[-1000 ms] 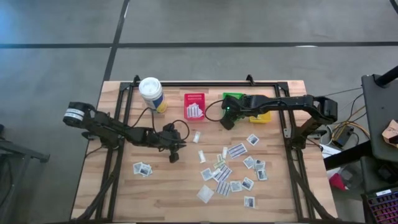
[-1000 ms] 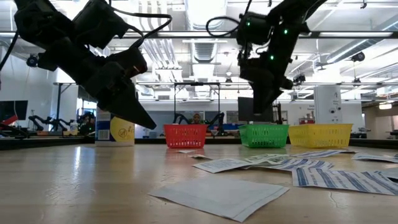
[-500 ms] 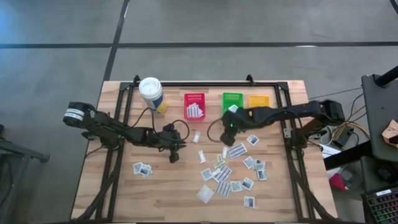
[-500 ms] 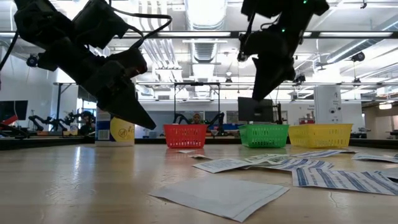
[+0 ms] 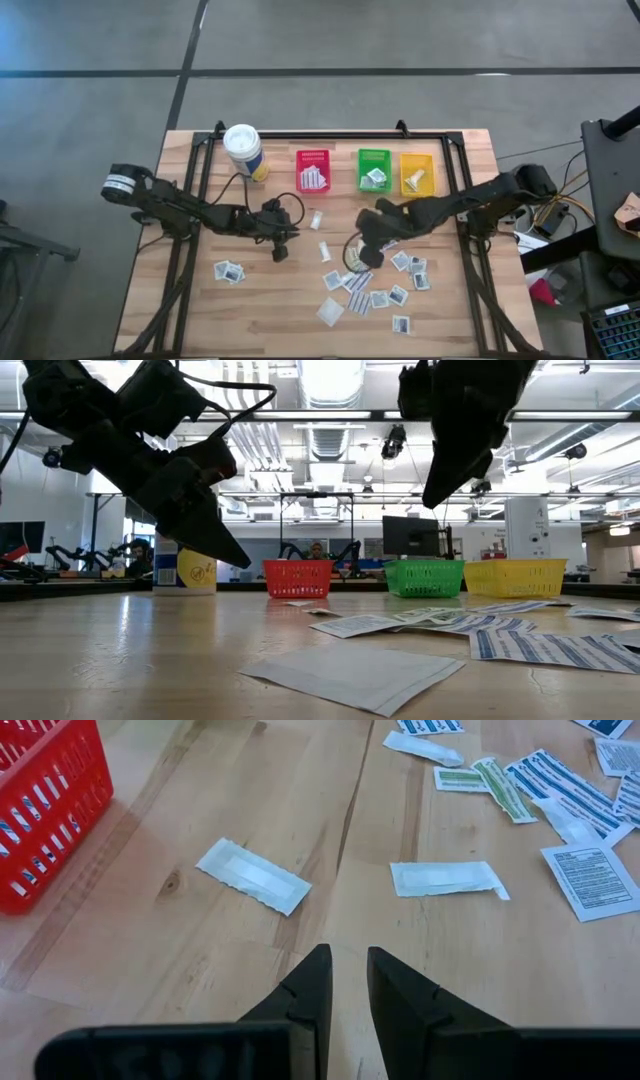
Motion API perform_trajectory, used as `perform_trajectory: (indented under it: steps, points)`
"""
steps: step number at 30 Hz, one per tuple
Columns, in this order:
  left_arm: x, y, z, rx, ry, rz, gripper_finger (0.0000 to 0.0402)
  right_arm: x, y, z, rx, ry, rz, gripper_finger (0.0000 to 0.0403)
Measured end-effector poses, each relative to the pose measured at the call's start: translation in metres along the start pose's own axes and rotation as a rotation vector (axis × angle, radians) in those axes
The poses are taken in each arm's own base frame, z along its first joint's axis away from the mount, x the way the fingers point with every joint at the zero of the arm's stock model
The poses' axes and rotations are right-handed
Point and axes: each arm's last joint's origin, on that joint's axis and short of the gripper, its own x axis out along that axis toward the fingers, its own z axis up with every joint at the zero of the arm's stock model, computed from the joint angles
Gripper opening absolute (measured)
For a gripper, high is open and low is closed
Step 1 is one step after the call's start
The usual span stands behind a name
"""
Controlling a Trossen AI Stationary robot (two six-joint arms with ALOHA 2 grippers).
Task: Pick & Place First Aid Supplies
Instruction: Put the green bandage in the yellow bin
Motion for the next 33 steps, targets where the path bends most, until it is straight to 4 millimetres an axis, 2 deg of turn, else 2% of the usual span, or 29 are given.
perform_trajectory:
  steps: [15,22,27,33]
  points:
    - [0.0,0.0,0.001,0.024,-0.004,0.0,0.0064,0.023,0.031,-0.025,-0.206,0.074,0.013,0.0086]
    - [0.0,0.0,0.001,0.024,-0.012,-0.002,0.0064,0.029,0.041,-0.034,-0.278,0.097,0.018,0.0075]
    - [0.0,0.0,0.001,0.025,-0.011,-0.002,0.0064,0.033,0.05,-0.041,-0.407,0.096,0.037,0.0068]
    - [0.0,0.0,0.002,0.019,-0.017,-0.004,0.0064,0.04,0.056,-0.045,-0.537,0.094,0.048,0.008]
